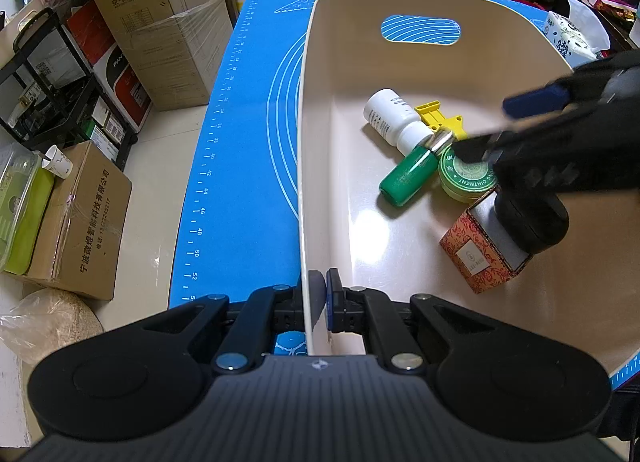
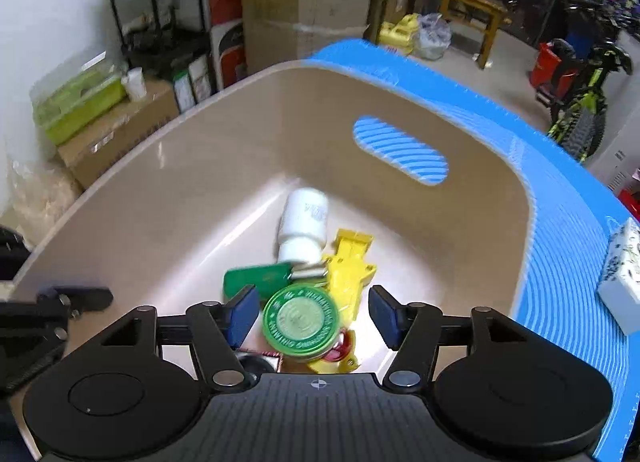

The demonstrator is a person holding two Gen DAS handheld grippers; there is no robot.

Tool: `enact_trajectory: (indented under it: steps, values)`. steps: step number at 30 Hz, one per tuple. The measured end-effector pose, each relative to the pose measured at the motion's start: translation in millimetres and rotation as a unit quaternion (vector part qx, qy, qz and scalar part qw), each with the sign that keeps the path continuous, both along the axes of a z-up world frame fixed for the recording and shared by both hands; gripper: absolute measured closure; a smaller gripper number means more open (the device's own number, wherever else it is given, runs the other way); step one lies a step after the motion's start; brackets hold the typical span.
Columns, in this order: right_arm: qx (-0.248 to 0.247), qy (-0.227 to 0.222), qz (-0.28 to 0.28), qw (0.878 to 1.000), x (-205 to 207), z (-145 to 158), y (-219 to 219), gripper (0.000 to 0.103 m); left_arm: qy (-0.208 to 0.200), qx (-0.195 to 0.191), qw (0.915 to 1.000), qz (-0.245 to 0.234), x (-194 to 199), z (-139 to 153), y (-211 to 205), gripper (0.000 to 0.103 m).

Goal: Organize rigid objects
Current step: 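Carry the green ointment tin into the basket with the right tool and release, then grasp the red action figure by its torso with the right tool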

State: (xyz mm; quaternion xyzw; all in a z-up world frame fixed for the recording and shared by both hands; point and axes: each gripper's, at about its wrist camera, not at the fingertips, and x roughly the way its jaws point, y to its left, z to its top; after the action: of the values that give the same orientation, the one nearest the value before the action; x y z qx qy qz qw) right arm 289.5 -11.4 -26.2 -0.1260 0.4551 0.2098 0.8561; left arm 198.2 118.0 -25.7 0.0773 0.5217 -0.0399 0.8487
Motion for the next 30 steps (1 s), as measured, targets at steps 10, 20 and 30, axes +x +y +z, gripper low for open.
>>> enact_trajectory:
  steps: [10, 20, 30]
  values:
    - [0.086, -0.064, -0.067, 0.992, -16, 58, -68, 0.032, 0.000, 0.000, 1.0000, 0.000, 0, 0, 0, 0.095]
    - [0.074, -0.064, -0.146, 0.984, -34, 41, -150, 0.031, 0.001, 0.001, 1.0000, 0.000, 0, 0, -1, 0.095]
    - [0.051, -0.008, -0.173, 0.983, -47, -25, -162, 0.031, 0.001, 0.000, 1.0000, -0.002, -1, 0, -2, 0.094]
